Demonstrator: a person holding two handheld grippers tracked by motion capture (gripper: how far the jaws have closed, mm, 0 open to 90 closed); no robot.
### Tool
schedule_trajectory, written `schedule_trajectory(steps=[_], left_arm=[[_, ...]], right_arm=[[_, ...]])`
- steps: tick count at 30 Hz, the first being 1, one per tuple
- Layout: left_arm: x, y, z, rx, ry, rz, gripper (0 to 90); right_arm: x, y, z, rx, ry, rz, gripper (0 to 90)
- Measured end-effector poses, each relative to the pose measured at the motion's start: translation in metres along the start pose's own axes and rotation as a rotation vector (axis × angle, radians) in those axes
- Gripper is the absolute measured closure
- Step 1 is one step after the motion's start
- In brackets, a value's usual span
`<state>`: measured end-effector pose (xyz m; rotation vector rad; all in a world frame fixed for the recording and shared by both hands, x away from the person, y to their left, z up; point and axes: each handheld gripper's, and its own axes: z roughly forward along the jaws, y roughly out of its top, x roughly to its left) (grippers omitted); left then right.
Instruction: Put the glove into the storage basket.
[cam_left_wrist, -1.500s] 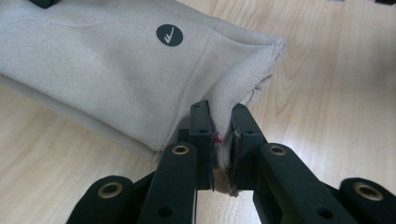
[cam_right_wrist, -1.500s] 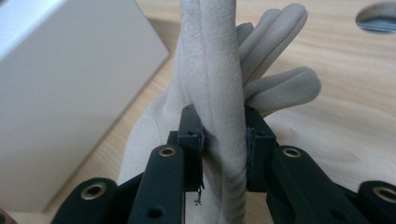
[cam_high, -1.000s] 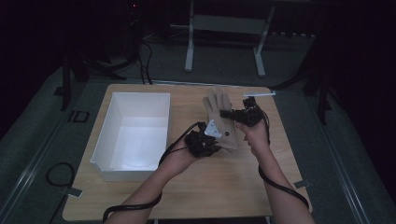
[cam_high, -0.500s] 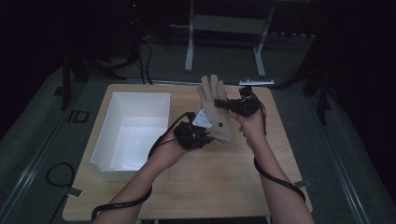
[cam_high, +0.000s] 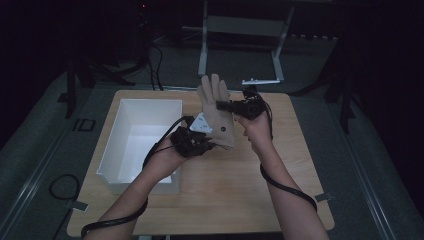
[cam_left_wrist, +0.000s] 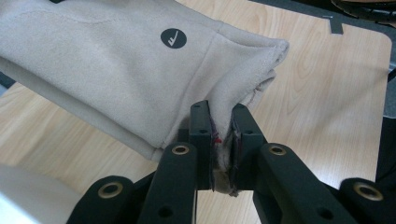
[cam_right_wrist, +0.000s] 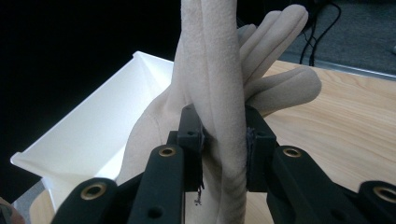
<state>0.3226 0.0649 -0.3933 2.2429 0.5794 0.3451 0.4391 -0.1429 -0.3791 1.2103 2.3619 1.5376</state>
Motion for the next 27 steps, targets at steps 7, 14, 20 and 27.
schedule_trajectory(steps=[7, 14, 20, 27], left_arm=[[0.007, -0.011, -0.019, 0.004, 0.023, -0.012, 82.6], [0.015, -0.027, -0.04, 0.006, 0.045, -0.03, 82.6], [0.019, -0.042, -0.055, 0.011, 0.061, -0.05, 82.6], [0.026, -0.06, -0.072, 0.022, 0.083, -0.071, 82.6]], right_arm=[[0.017, 0.008, 0.017, 0.0, 0.029, -0.006, 73.4], [0.037, 0.016, 0.037, 0.012, 0.063, -0.02, 73.3], [0.054, 0.02, 0.054, 0.026, 0.084, -0.032, 73.3], [0.073, 0.022, 0.077, 0.04, 0.111, -0.048, 73.4]])
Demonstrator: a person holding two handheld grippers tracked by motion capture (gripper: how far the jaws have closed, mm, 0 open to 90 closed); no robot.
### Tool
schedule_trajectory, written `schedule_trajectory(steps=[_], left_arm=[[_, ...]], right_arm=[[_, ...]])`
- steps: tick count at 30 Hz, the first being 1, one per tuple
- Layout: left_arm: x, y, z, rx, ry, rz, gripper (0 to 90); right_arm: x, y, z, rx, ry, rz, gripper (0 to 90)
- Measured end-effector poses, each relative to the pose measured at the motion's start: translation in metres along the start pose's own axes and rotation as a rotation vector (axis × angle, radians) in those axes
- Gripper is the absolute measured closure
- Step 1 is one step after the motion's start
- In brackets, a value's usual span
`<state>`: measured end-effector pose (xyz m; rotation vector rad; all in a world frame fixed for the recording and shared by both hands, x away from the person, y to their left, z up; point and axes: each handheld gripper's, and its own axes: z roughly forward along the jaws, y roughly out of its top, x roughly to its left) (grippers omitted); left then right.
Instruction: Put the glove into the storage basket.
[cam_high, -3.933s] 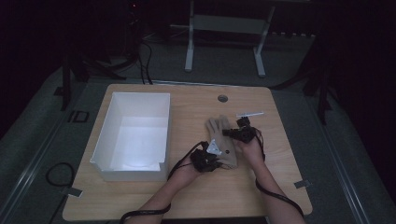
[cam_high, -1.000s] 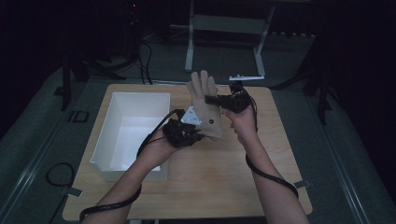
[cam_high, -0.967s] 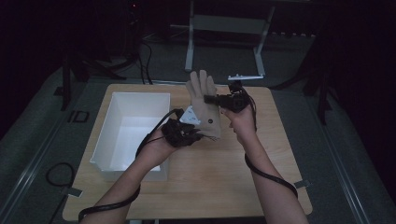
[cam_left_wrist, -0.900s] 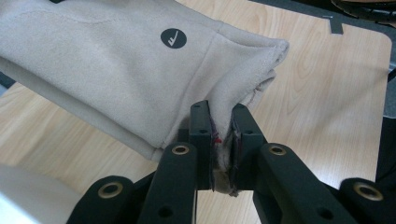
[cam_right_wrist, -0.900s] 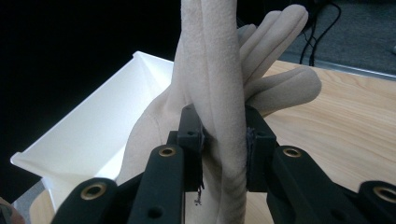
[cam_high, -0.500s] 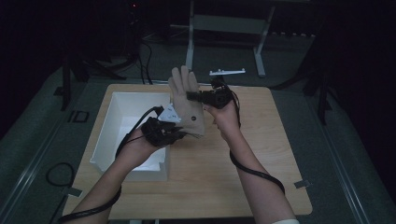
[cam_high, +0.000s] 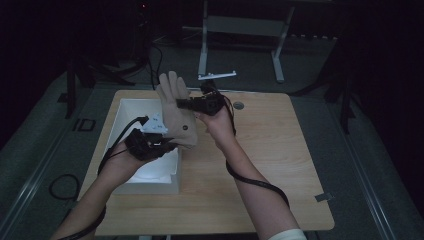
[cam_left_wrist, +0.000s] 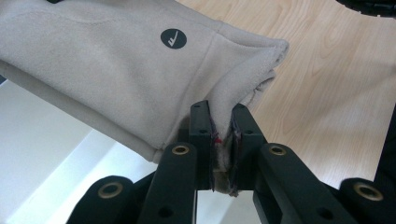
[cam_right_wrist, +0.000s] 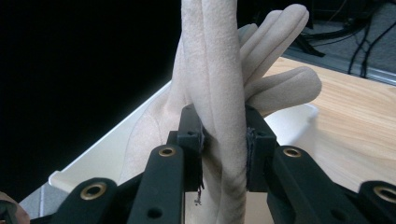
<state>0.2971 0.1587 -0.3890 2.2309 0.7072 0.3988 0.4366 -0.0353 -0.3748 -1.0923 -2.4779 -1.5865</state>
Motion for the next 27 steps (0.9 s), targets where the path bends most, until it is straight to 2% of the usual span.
schedule_trajectory(steps=[15, 19, 27], left_arm=[[0.014, -0.042, -0.021, 0.02, 0.041, -0.065, 82.6], [0.016, -0.049, -0.019, 0.036, 0.049, -0.079, 82.6], [0.016, -0.065, -0.007, 0.075, 0.047, -0.101, 82.6]], right_arm=[[0.028, 0.0, 0.05, 0.037, 0.047, -0.018, 73.3], [0.03, -0.004, 0.059, 0.047, 0.049, -0.014, 73.2], [0.027, -0.02, 0.075, 0.083, 0.016, -0.01, 73.1]])
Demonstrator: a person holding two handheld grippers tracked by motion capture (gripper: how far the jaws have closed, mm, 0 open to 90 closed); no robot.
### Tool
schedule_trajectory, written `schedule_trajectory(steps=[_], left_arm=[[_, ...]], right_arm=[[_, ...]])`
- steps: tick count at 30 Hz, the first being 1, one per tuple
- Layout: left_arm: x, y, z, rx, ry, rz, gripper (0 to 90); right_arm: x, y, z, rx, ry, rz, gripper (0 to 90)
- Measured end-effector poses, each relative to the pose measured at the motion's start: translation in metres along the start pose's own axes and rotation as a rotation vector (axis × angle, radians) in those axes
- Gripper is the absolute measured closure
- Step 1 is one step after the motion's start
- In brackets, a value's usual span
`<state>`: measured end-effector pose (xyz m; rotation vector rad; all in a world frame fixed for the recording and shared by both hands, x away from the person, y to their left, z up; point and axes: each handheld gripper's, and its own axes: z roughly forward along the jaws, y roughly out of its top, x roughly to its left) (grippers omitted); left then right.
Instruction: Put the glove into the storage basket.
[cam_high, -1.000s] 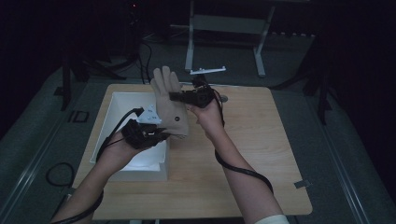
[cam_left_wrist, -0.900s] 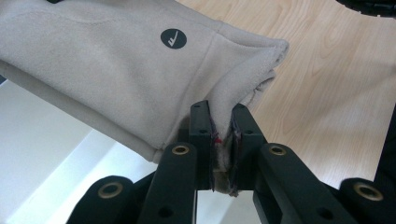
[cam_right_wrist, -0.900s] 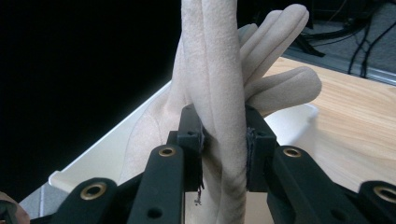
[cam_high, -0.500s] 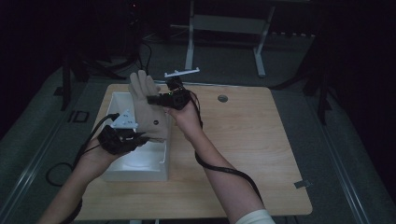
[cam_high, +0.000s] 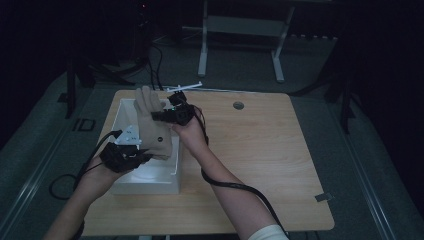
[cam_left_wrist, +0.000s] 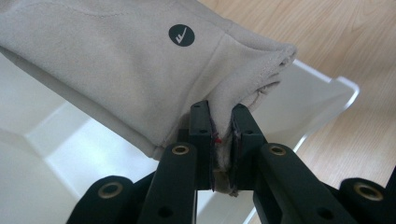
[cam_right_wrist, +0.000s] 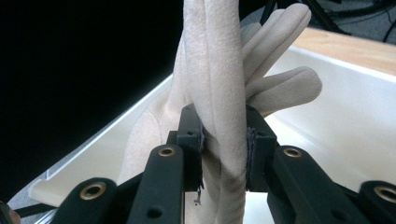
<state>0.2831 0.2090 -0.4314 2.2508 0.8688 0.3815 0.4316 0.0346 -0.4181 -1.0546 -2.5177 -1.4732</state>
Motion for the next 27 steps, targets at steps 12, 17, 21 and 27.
schedule_trajectory(steps=[12, 17, 21, 27], left_arm=[[0.001, -0.028, 0.023, 0.041, -0.014, -0.054, 82.5], [0.003, -0.035, 0.028, 0.035, -0.018, -0.071, 82.5], [0.004, -0.039, 0.03, 0.032, -0.024, -0.085, 82.4], [0.006, -0.044, 0.049, 0.138, -0.036, -0.124, 69.8]], right_arm=[[0.001, -0.017, 0.029, 0.104, -0.025, -0.045, 72.3], [0.002, -0.018, 0.036, 0.134, -0.033, -0.052, 71.7], [0.002, -0.018, 0.041, 0.152, -0.04, -0.056, 71.2], [0.003, -0.015, 0.044, 0.19, -0.052, -0.048, 46.2]])
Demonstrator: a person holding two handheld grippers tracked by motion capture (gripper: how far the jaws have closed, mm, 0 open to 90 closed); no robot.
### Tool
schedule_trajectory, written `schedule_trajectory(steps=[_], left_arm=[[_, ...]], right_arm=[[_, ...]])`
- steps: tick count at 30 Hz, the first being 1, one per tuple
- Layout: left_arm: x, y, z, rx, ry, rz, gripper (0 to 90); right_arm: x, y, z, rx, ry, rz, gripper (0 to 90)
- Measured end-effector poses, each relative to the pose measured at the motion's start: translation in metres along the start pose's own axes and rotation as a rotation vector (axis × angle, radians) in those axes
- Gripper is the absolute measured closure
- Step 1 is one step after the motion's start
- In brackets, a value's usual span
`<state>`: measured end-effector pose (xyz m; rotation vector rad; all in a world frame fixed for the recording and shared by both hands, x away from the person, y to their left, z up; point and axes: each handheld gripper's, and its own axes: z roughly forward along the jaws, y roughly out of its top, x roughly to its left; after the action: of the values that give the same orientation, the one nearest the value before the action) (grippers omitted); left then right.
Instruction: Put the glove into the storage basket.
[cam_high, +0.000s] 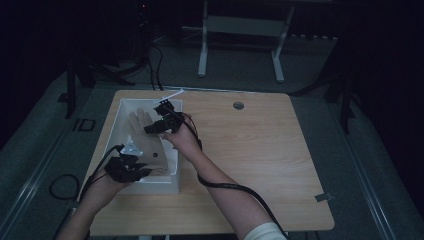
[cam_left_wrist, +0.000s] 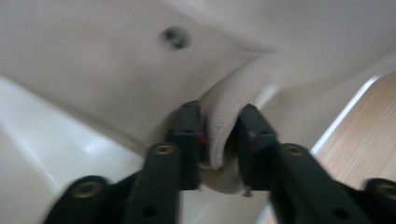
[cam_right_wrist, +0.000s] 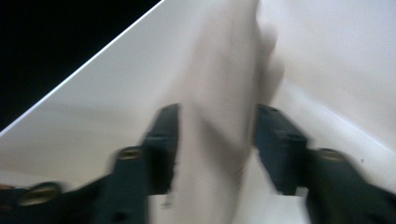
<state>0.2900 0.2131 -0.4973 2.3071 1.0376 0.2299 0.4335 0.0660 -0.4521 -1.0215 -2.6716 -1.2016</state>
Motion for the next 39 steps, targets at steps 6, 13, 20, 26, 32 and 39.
schedule_trajectory(steps=[6, 13, 20, 26, 32, 39], left_arm=[[0.001, 0.005, 0.001, -0.025, 0.053, -0.084, 45.2], [-0.002, 0.01, -0.012, -0.176, 0.122, -0.149, 14.0], [-0.006, 0.012, -0.025, -0.344, 0.114, -0.167, 3.1], [-0.014, 0.02, -0.031, -0.4, 0.081, -0.157, 3.1], [-0.026, 0.032, -0.034, -0.433, 0.041, -0.138, 3.2], [-0.044, 0.047, -0.032, -0.444, -0.003, -0.096, 3.3]], right_arm=[[0.004, -0.001, -0.003, 0.002, -0.006, -0.03, 34.4], [0.004, -0.002, -0.016, -0.036, 0.05, -0.063, 20.8], [0.002, -0.006, -0.035, -0.08, 0.035, -0.125, 17.9], [-0.003, -0.01, -0.054, -0.113, 0.024, -0.137, 16.5], [-0.012, -0.02, -0.074, -0.136, 0.011, -0.135, 16.2], [-0.023, -0.035, -0.097, -0.157, 0.005, -0.132, 16.2]])
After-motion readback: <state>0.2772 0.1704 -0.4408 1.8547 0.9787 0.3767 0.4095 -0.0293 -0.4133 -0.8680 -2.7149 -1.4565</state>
